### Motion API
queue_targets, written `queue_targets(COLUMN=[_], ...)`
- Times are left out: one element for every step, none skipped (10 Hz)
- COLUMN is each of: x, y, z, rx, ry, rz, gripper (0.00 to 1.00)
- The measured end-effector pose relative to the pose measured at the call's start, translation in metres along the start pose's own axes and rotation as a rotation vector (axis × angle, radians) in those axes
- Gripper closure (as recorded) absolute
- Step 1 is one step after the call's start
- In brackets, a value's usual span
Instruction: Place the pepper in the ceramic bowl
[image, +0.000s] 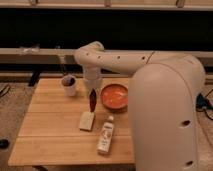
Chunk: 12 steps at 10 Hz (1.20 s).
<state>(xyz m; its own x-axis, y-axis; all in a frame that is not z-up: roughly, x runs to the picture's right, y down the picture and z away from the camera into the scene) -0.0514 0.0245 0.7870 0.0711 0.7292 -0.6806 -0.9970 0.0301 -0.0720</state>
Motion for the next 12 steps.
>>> queue_targets(x=[-0.014, -0.027, -0.044, -0.063, -0.071, -0.080, -0.086, -0.089, -0.091, -0.091, -0.092, -0.092], y=[-0.010, -0.019, -0.029, -0.038, -0.045, -0.055, -0.064, -0.071, -0.076, -0.086, -0.093, -0.099], z=[0.002, 0.003, 0.006, 0.010, 0.013, 0.018, 0.025, 0.033, 0.038, 0.044, 0.047, 0.050], rx=[-0.005, -0.009, -0.012, -0.011, -0.008, -0.004, 0.001, 0.006, 0.009, 0.014, 0.014, 0.018], ry=[-0.009, -0.018, -0.028, -0.035, -0.037, -0.036, -0.033, -0.029, -0.025, -0.021, -0.023, -0.022], rz=[0.033, 0.062, 0.096, 0.132, 0.152, 0.175, 0.193, 0.204, 0.214, 0.230, 0.240, 0.249], gripper=[1.00, 1.00, 1.00, 0.96, 0.89, 0.78, 0.67, 0.57, 0.48, 0.36, 0.27, 0.22])
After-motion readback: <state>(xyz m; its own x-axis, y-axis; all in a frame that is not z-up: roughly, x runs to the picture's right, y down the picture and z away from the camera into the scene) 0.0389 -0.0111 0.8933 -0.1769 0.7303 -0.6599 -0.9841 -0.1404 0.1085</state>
